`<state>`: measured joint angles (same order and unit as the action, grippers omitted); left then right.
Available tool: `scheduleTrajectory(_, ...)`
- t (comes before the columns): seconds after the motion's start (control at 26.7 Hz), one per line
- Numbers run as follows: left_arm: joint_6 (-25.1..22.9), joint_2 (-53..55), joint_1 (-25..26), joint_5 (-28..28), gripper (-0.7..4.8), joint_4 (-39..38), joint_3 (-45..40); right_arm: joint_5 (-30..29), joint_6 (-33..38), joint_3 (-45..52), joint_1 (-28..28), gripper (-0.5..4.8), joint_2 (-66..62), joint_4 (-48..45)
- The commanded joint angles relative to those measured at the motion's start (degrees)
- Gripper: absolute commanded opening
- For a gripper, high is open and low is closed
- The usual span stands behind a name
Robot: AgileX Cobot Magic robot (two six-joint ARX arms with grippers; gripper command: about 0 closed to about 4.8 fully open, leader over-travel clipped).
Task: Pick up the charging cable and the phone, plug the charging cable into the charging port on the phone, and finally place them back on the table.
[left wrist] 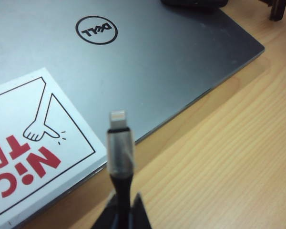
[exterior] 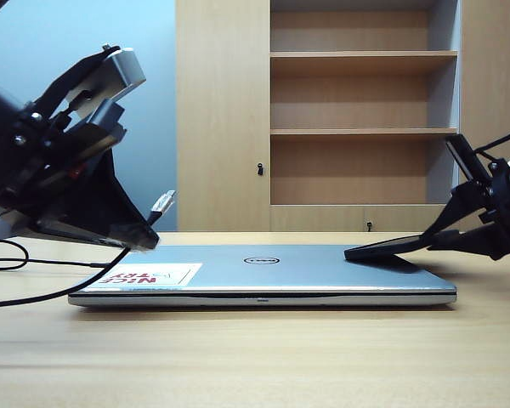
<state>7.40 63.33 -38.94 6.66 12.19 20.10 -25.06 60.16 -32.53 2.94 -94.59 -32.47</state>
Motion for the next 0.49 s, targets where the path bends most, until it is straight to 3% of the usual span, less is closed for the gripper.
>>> scheduleTrajectory(0.04, 0.1, -0.1, -0.2, 0.1, -0.07, 0.6, 0.1, 1.2, -3.5, 0.5, 0.5, -0.01, -0.5, 4.0)
scheduleTrajectory(0.34, 0.1, -0.1, -0.2, 0.1, -0.07, 0.5, 0.1, -1.9, -6.4, 0.4, 0.4, -0.03, 3.0, 1.2)
scheduleTrajectory(0.49, 0.1, -0.1, -0.2, 0.1, -0.07, 0.3, 0.1, -2.5, -10.6, 0.4, 0.4, -0.03, 11.4, 8.8)
